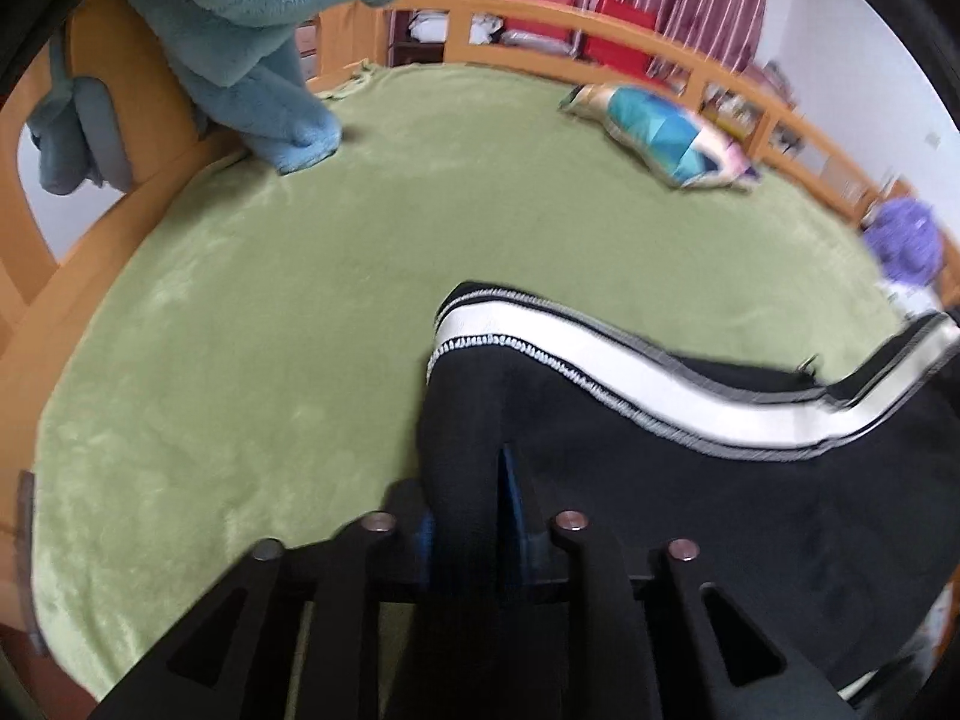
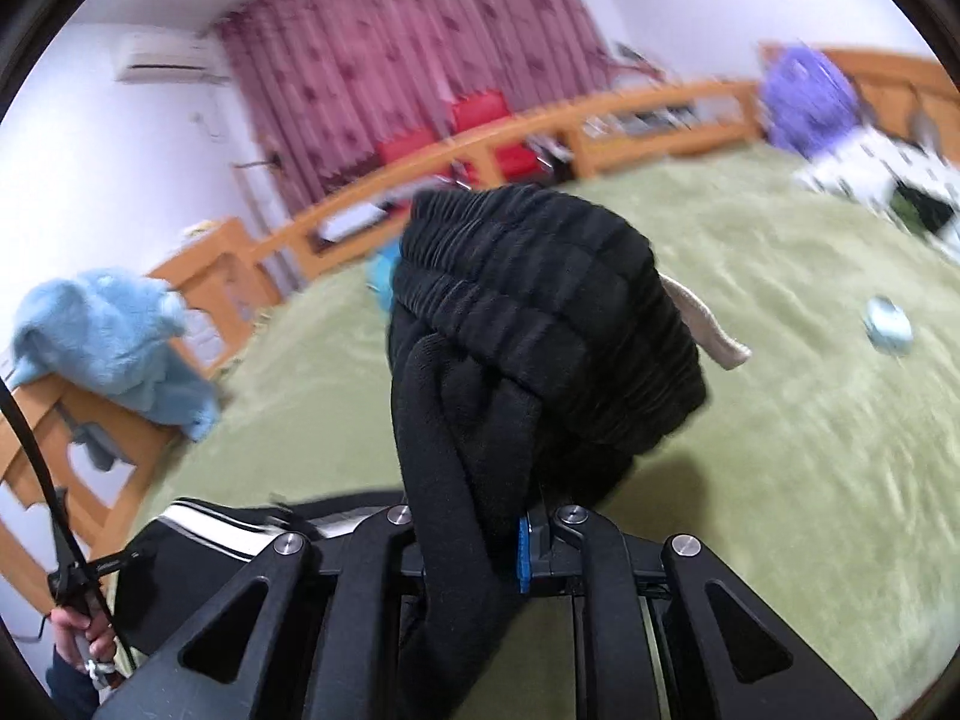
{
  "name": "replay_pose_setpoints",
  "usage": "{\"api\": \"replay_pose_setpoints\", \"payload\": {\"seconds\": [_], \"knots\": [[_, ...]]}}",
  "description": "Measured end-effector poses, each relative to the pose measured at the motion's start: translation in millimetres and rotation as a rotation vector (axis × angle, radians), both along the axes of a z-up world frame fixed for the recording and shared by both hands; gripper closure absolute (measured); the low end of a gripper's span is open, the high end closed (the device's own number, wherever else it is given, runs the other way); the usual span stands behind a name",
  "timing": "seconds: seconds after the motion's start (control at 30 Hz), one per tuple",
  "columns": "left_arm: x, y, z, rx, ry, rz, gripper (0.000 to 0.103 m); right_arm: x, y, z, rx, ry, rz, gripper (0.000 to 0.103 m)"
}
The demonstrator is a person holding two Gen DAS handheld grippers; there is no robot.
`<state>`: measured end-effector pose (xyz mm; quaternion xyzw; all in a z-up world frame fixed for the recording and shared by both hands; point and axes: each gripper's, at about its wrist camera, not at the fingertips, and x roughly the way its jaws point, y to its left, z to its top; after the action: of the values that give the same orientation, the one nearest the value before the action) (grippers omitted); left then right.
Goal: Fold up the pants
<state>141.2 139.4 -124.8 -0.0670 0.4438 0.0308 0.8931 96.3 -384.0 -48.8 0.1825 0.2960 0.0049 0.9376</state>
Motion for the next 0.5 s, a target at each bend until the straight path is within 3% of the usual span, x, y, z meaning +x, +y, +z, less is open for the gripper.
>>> {"api": "replay_pose_setpoints", "payload": {"seconds": [0.03,0.1,0.17,0.23,0.3,0.43,0.5], "knots": [[-2.2,0.4,-4.4,0.008,0.013,0.007,0.079,-1.3,-15.0,-14.3,-0.006,0.049,-0.034,0.085],[-5.8,2.1,-11.9,0.007,0.035,0.009,0.064,-1.3,-27.0,-40.8,-0.039,0.143,-0.05,0.083],[-10.5,1.5,-18.1,0.012,0.063,0.008,0.057,-1.4,-42.5,-79.3,-0.022,0.306,-0.052,0.081],[-19.2,1.6,-22.3,0.02,0.078,0.005,0.052,-9.7,-47.6,-106.3,-0.006,0.399,-0.048,0.078],[-29.9,2.9,-27.1,0.021,0.088,-0.004,0.043,-26.9,-44.4,-112.1,-0.049,0.398,-0.054,0.075],[-52.4,3.3,-40.4,-0.002,0.094,-0.017,0.036,-57.5,-19.6,-88.6,-0.216,0.352,-0.074,0.07],[-61.8,4.9,-43.2,-0.008,0.072,-0.018,0.035,-63.1,-9.1,-78.5,-0.245,0.33,-0.065,0.07]]}}
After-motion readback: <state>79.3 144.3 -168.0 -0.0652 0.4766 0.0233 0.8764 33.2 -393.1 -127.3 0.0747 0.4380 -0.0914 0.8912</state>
